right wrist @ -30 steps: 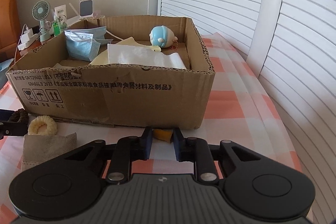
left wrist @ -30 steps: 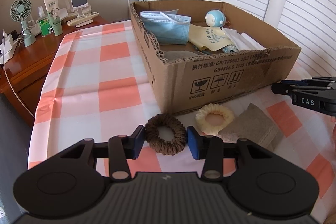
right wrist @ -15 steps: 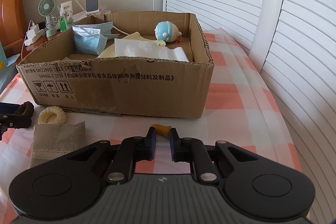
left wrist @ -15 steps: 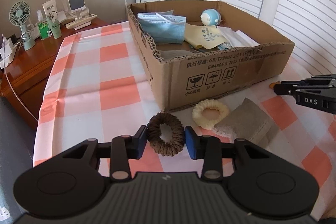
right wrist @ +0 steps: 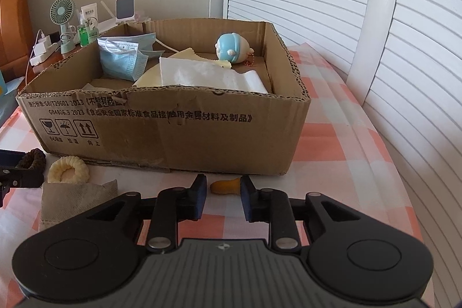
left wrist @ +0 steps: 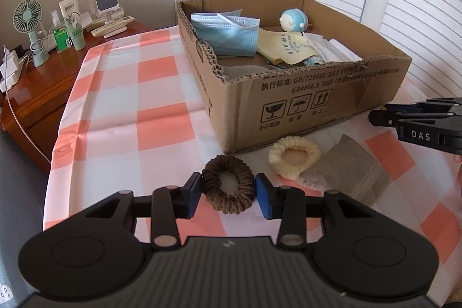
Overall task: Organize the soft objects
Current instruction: 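Drop the brown scrunchie into the box with the left gripper while the right gripper drops the orange piece in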
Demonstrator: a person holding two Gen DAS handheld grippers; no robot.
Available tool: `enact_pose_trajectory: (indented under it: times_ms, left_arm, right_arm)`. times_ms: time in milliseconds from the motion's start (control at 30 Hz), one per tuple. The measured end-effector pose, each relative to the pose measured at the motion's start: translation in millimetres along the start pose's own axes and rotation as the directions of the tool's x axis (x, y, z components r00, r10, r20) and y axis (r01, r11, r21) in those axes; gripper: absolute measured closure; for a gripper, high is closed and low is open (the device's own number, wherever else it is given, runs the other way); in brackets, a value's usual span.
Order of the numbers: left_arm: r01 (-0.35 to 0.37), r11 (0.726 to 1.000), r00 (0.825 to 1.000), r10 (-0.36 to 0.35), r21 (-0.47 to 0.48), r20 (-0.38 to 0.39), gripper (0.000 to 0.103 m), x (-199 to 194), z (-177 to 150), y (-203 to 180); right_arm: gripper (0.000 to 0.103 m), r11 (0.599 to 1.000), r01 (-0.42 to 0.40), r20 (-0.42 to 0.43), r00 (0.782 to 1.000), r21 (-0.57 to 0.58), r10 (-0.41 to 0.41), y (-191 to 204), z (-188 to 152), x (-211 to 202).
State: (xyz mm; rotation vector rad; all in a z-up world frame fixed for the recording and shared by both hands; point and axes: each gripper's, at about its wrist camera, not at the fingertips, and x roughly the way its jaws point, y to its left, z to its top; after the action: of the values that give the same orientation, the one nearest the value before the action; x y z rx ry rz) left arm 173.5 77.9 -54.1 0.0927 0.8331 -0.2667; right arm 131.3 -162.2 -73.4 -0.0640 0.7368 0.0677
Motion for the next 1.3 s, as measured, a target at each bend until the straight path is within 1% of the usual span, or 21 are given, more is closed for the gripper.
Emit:
enact_pose_trajectory:
  times_ms: [67,133,333,567,767,900,1067,1200,1300]
  left_arm:
    - [0.002,1.000,1.000,-0.002,0.000,0.003,0.063,0,0,0]
    - [0.004,1.000,1.000,-0.004,0.002,0.004,0.065,1,0,1]
    - [0.025,1.000,1.000,-0.025,0.005,-0.008,0.066,-2,2,1]
    - [0.039,0.998,0.999,-0.039,0.047,-0.009,0.067,-22,6,-3]
    - [0.086,0.993,0.996,-0.087,0.087,0.005,0.067,-52,15,-8]
    - [0.108,0.988,0.992,-0.114,0.108,0.046,0.067,-70,32,-12]
    - [0.109,0.984,0.987,-0.124,0.143,0.103,0.067,-76,62,-20]
    - [0.094,0.981,0.985,-0.116,0.169,0.128,0.065,-61,91,-26]
    - [0.082,0.983,0.987,-0.103,0.162,0.127,0.060,-41,111,-26]
  right_arm:
    - [0.074,1.000,0.006,0.004,1.000,0.002,-0.006,1,-1,0]
    - [0.078,1.000,0.012,0.006,1.000,-0.001,-0.012,1,-1,0]
    - [0.078,1.000,-0.004,0.000,1.000,-0.005,0.004,-1,-1,-7]
    - [0.078,0.996,-0.070,-0.003,0.998,-0.048,0.070,-2,3,-30]
    - [0.078,0.985,-0.137,-0.001,0.990,-0.100,0.138,-6,11,-58]
    - [0.078,0.977,-0.170,0.020,0.985,-0.126,0.174,-9,20,-78]
    - [0.078,0.969,-0.196,0.062,0.976,-0.152,0.207,-12,33,-98]
    - [0.078,0.965,-0.202,0.080,0.973,-0.167,0.217,-14,42,-105]
    - [0.078,0.964,-0.199,0.091,0.972,-0.178,0.218,-14,47,-106]
